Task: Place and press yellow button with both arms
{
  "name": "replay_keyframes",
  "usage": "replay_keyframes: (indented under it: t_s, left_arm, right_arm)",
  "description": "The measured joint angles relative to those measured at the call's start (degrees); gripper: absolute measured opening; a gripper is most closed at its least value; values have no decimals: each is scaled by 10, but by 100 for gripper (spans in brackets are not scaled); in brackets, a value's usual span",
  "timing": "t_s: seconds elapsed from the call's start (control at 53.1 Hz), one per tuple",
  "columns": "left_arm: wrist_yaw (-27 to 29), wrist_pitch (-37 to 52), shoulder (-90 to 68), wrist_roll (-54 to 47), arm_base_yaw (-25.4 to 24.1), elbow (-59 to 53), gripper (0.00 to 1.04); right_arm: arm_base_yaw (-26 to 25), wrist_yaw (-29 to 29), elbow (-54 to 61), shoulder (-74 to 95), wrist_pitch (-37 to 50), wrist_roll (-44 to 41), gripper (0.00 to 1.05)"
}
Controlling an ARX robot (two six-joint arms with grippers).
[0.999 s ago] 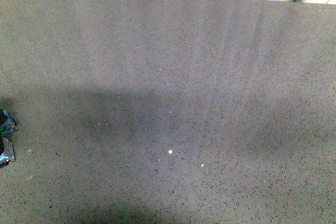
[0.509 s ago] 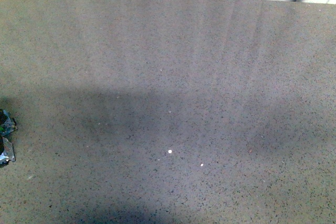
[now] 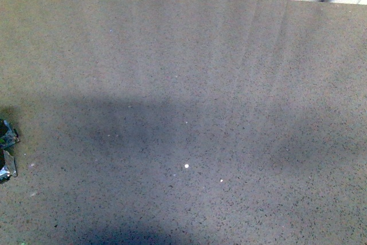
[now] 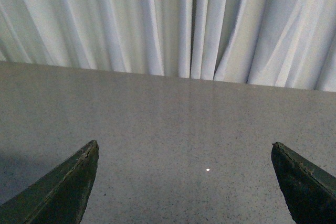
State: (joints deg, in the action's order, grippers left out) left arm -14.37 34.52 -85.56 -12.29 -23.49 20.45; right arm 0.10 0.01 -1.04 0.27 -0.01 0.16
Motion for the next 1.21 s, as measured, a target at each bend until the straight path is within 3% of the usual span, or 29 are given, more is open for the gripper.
replay_keyframes:
  t_s: [1.206]
  left_arm:
    - [15,56,-176,29,-5,63,96]
  right_arm:
    - [0,0,0,0,0,0,96]
